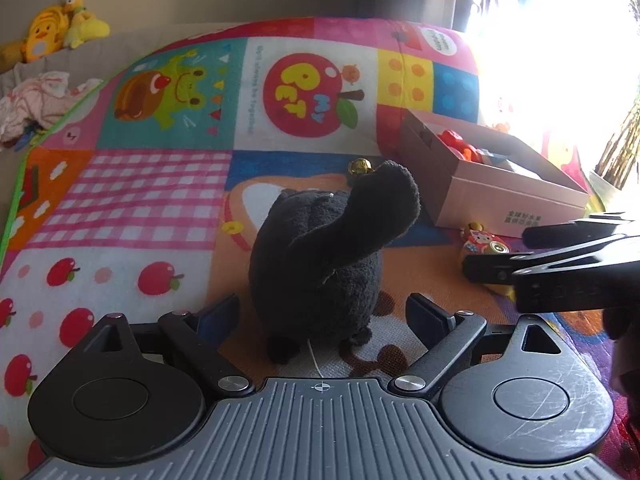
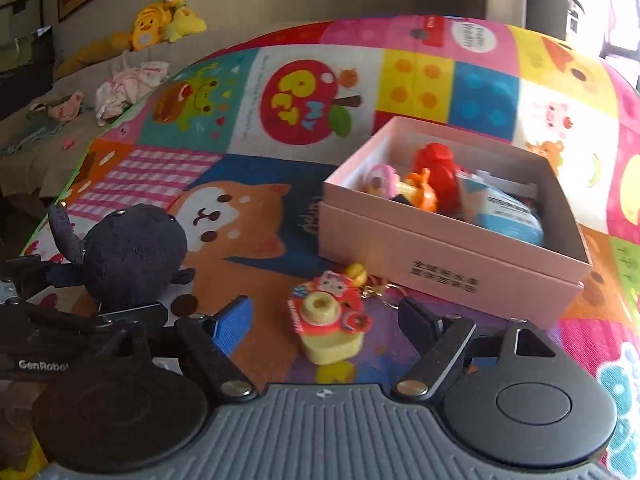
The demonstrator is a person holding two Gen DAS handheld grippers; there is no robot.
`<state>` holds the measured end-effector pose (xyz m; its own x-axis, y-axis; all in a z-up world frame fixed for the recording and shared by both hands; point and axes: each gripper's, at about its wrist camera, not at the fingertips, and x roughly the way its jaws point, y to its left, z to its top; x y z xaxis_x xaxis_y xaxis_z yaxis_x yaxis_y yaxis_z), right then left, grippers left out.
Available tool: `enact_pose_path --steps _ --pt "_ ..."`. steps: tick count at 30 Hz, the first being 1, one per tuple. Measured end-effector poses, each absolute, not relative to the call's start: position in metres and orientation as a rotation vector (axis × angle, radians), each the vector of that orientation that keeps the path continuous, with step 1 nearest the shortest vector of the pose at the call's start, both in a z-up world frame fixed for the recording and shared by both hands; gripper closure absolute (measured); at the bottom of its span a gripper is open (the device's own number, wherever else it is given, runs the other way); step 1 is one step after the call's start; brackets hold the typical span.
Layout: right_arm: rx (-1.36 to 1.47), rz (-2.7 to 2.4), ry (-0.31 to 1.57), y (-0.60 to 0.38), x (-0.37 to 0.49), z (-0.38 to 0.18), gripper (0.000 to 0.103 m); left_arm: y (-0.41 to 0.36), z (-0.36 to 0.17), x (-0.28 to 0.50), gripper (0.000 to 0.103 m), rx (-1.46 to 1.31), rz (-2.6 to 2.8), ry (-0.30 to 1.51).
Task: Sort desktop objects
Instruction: 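Grasp the pink-and-yellow toy keychain with the right gripper while the left holds the plush, then carry the toy keychain over the pink box while the left holds the plush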
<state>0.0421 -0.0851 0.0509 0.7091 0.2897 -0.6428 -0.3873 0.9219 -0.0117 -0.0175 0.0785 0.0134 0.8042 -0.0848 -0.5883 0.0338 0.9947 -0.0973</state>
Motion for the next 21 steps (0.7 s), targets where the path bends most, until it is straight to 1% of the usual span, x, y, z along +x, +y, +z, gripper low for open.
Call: enact_pose_path --steps 2,5,6,10,11,13,15,17,21 --pt "-0.186 0.355 0.722 -0.073 0.052 0.041 0.024 0.079 0.014 -0.018 0.009 -0.089 -0.063 0.629" --pt "-0.154 0.354 0.762 -0.080 0.057 0.036 0.052 0.079 0.014 -0.017 0.009 -0.087 -0.063 0.627" --pt "-0.150 0.350 0.766 -0.085 0.056 0.039 0.057 0.078 0.015 -0.016 0.009 -0.082 -0.065 0.629" --pt "-0.135 0.336 0.713 -0.111 0.038 0.057 0.058 0.071 0.016 -0.010 0.009 -0.034 -0.049 0.621" --pt "-0.132 0.339 0.706 -0.118 0.032 0.063 0.058 0.069 0.017 -0.008 0.010 -0.018 -0.040 0.615" --pt "-0.122 0.341 0.695 -0.134 0.022 0.075 0.058 0.066 0.019 -0.005 0.015 0.003 -0.031 0.612" --pt "-0.107 0.333 0.676 -0.151 0.010 0.088 0.060 0.063 0.021 -0.002 0.024 0.025 -0.033 0.613" --pt "-0.082 0.313 0.657 -0.170 -0.001 0.101 0.060 0.059 0.024 -0.001 0.029 0.059 -0.035 0.610" --pt "-0.022 0.254 0.588 -0.206 -0.019 0.129 0.061 0.046 0.039 0.000 0.032 0.086 -0.091 0.592"
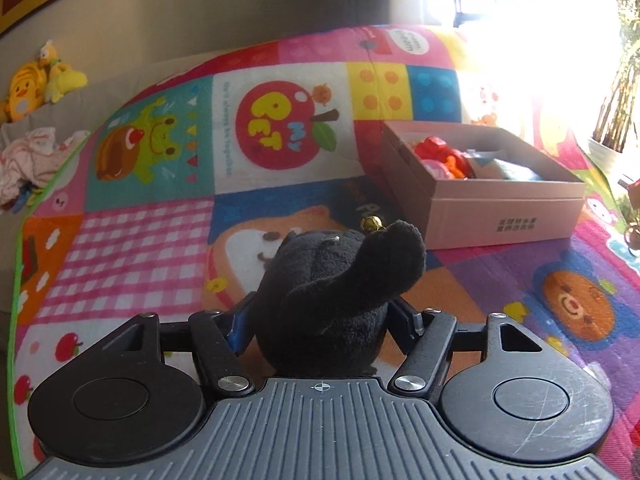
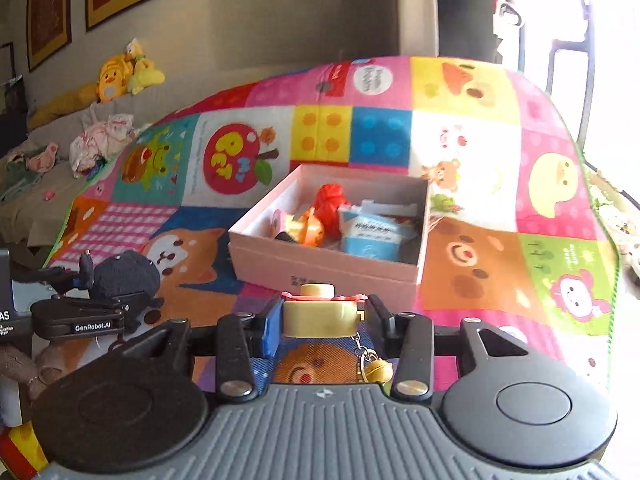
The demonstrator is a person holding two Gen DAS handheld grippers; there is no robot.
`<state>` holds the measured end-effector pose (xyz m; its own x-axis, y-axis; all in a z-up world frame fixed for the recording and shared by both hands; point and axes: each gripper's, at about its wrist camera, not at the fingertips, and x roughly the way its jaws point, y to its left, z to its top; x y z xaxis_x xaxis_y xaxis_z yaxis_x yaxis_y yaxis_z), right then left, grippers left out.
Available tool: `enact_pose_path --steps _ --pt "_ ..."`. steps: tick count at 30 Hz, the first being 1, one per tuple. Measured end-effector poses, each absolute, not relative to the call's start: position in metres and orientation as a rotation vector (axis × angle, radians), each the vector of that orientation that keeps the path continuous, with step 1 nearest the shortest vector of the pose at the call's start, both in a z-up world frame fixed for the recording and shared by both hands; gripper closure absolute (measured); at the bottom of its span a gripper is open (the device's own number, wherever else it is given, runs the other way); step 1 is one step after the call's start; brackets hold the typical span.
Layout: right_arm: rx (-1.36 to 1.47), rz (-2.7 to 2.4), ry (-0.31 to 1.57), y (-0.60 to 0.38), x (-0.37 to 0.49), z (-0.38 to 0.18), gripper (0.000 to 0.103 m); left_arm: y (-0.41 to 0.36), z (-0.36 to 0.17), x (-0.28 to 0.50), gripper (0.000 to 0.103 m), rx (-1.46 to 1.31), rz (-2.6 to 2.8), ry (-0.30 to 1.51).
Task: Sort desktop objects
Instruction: 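Carry the toy keychain over the pink box while the left holds the plush, then lower the black plush into the pink box with the left gripper while the right releases the keychain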
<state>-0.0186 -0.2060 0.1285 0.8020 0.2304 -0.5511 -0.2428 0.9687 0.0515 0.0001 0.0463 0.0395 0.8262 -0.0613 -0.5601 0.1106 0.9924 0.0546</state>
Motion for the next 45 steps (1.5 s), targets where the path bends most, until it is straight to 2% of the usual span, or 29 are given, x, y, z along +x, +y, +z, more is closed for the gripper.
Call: enact_pose_path --steps 9,14,19,27,30,38,45 --pt "0.100 0.181 0.378 -0.260 -0.053 0.177 0.061 -0.011 0.138 0.037 0.032 0.091 -0.283 0.390" --pt "0.112 0.181 0.347 -0.266 -0.056 0.177 0.061 -0.048 0.158 0.084 0.032 0.037 -0.353 0.359" --pt "0.113 0.170 0.372 -0.270 -0.049 0.167 0.061 -0.074 0.143 0.129 0.032 -0.099 -0.440 0.448" --pt "0.120 0.123 0.420 -0.278 -0.036 0.154 0.061 -0.072 0.105 0.155 0.026 -0.098 -0.402 0.543" --pt "0.121 0.121 0.434 -0.277 -0.033 0.152 0.061 -0.055 0.102 0.142 0.016 -0.112 -0.400 0.536" --pt "0.062 0.183 0.435 -0.249 0.001 0.172 0.061 -0.041 0.084 0.090 0.008 0.033 -0.408 0.541" --pt "0.089 0.267 0.528 -0.207 0.099 0.202 0.061 -0.023 0.062 0.055 0.003 -0.030 -0.421 0.567"
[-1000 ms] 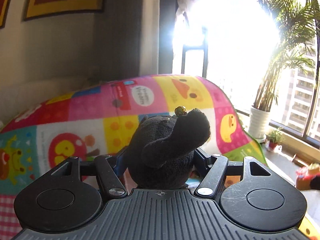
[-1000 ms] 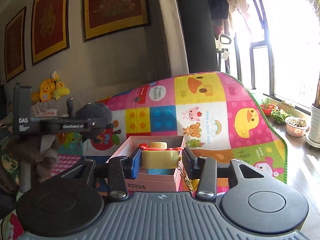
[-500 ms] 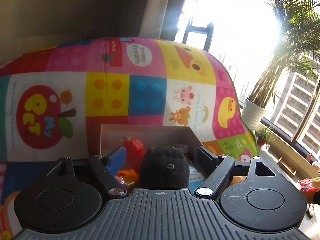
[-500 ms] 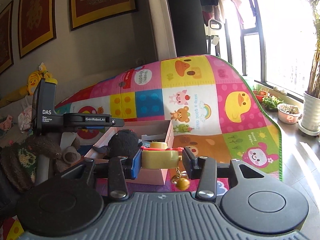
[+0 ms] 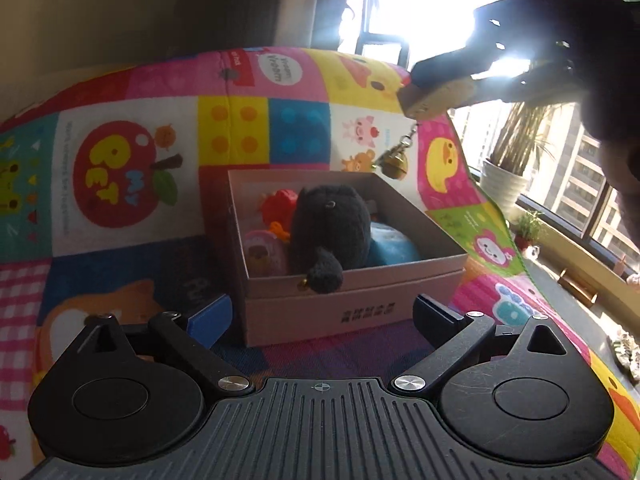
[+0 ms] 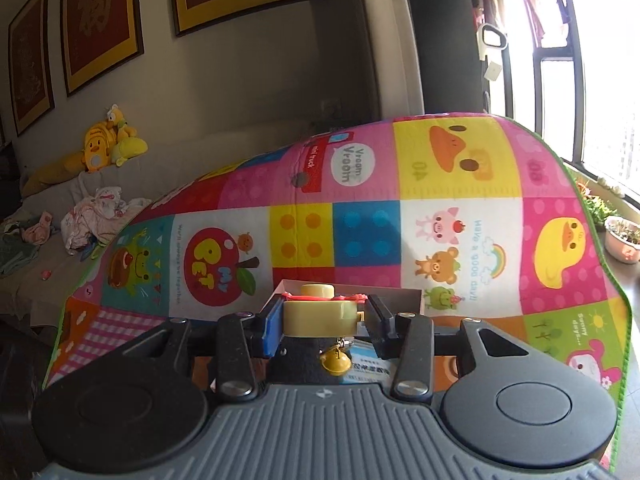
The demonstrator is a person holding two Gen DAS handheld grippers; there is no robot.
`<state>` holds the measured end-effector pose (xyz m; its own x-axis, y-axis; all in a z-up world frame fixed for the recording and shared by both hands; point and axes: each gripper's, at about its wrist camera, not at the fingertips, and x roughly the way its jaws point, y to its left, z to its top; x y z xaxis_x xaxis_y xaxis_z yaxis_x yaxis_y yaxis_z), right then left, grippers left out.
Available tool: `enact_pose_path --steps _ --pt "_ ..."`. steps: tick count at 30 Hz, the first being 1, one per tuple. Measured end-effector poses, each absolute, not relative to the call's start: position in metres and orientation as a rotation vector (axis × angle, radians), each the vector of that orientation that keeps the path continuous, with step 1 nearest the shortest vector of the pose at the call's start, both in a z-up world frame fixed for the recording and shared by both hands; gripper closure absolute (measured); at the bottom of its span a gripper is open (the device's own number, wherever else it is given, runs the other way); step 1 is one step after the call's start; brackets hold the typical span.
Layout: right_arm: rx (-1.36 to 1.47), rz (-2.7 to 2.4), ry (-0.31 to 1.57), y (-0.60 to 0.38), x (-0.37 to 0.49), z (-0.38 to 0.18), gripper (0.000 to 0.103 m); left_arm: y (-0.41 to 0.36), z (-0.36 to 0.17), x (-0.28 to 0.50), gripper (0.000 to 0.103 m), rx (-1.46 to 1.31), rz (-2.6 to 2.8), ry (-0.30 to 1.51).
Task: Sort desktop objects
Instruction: 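Lower the black plush into the pink box with the left gripper while the right releases the keychain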
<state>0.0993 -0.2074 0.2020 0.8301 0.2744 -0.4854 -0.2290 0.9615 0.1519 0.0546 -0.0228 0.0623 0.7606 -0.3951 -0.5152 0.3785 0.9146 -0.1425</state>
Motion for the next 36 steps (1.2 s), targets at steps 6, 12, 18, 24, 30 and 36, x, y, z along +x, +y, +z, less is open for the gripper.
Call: enact_pose_path --steps 6,12,18,24,30,36 --pt "0.100 0.274 0.635 -0.155 0.187 0.190 0.061 0.001 0.054 0.046 0.000 -0.084 -0.356 0.564" --pt "0.087 0.229 0.666 -0.139 0.217 0.174 0.057 0.016 0.051 0.048 0.000 -0.123 -0.315 0.565" --pt "-0.039 0.234 0.749 -0.134 0.193 0.147 0.037 0.016 0.046 0.055 0.000 -0.165 -0.297 0.589" --pt "-0.212 0.210 0.794 -0.132 0.166 0.107 0.038 0.014 0.047 0.061 0.000 -0.179 -0.254 0.592" --pt "-0.239 0.204 0.786 -0.118 0.176 0.092 0.045 0.015 0.042 0.066 0.000 -0.202 -0.253 0.587" --pt "-0.331 0.127 0.729 -0.105 0.188 0.080 0.042 0.020 0.037 0.061 0.000 -0.207 -0.279 0.563"
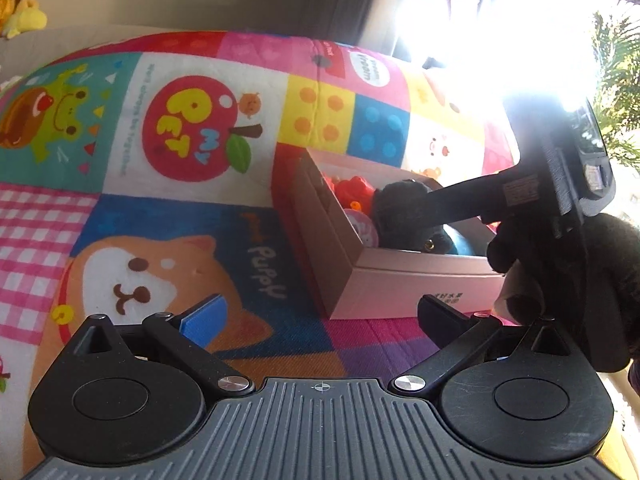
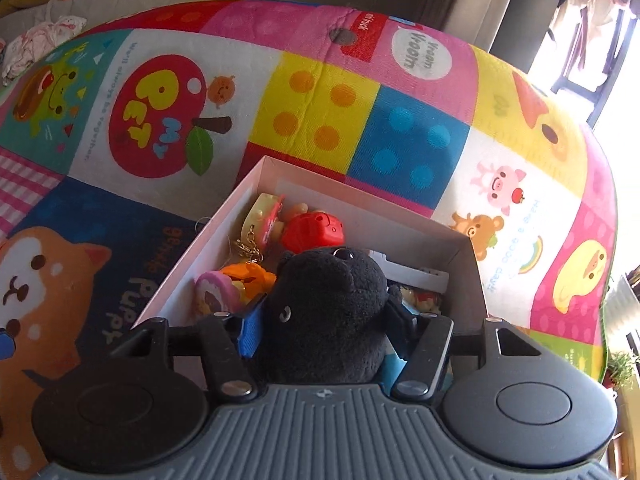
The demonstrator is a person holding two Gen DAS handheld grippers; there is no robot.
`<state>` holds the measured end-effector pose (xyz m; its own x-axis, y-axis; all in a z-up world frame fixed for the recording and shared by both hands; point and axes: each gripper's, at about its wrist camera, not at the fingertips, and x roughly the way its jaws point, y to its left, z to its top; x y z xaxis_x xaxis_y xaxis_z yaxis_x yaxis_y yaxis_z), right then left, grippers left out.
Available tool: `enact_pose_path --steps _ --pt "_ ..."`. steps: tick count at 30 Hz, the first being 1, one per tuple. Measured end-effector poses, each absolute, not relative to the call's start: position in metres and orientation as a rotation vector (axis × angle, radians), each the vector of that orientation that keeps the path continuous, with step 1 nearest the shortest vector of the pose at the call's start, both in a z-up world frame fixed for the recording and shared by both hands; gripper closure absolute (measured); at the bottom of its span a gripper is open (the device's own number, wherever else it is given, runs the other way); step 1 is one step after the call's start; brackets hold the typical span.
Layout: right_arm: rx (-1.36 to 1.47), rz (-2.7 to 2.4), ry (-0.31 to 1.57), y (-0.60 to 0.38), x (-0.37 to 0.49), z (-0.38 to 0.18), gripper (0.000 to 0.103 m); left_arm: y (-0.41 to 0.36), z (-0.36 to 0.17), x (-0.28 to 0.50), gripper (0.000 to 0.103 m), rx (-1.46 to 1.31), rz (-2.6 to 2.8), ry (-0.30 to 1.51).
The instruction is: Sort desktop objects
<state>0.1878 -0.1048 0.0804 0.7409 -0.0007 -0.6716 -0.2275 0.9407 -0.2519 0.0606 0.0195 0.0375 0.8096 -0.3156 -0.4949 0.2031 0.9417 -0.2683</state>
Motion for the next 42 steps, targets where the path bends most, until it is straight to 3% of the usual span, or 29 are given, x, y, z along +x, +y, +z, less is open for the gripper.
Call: enact_pose_path --steps 7,13,16,26,28,30,31,34,42 --pt "-0.012 0.311 0.930 -0.164 0.189 0.100 0.048 0.017 0.035 0.058 0.000 -0.201 -0.313 0.553" --pt "0.154 0.255 0.902 -0.173 0.215 0.108 0.049 0.019 0.030 0.059 0.000 -0.206 -0.309 0.561" --pt "0.112 0.233 0.800 -0.163 0.220 0.125 0.050 0.022 0.029 0.060 0.000 -0.216 -0.308 0.568" --pt "0.027 0.296 0.717 -0.134 0.214 0.168 0.049 0.025 0.027 0.060 0.000 -0.223 -0.310 0.571" --pt "0.038 0.322 0.763 -0.124 0.217 0.165 0.050 0.024 0.027 0.059 0.000 -0.215 -0.312 0.569" --pt "0.016 0.308 0.853 -0.112 0.225 0.151 0.066 0.024 0.028 0.058 0.000 -0.210 -0.313 0.561" --pt "-0.002 0.298 0.907 -0.107 0.229 0.141 0.068 0.024 0.029 0.056 0.000 -0.209 -0.314 0.556" --pt "-0.038 0.316 1.004 -0.105 0.236 0.118 0.068 0.025 0.031 0.055 0.000 -0.211 -0.326 0.547" --pt "-0.349 0.432 0.974 -0.082 0.228 0.100 0.066 0.025 0.031 0.053 0.000 -0.203 -0.336 0.549"
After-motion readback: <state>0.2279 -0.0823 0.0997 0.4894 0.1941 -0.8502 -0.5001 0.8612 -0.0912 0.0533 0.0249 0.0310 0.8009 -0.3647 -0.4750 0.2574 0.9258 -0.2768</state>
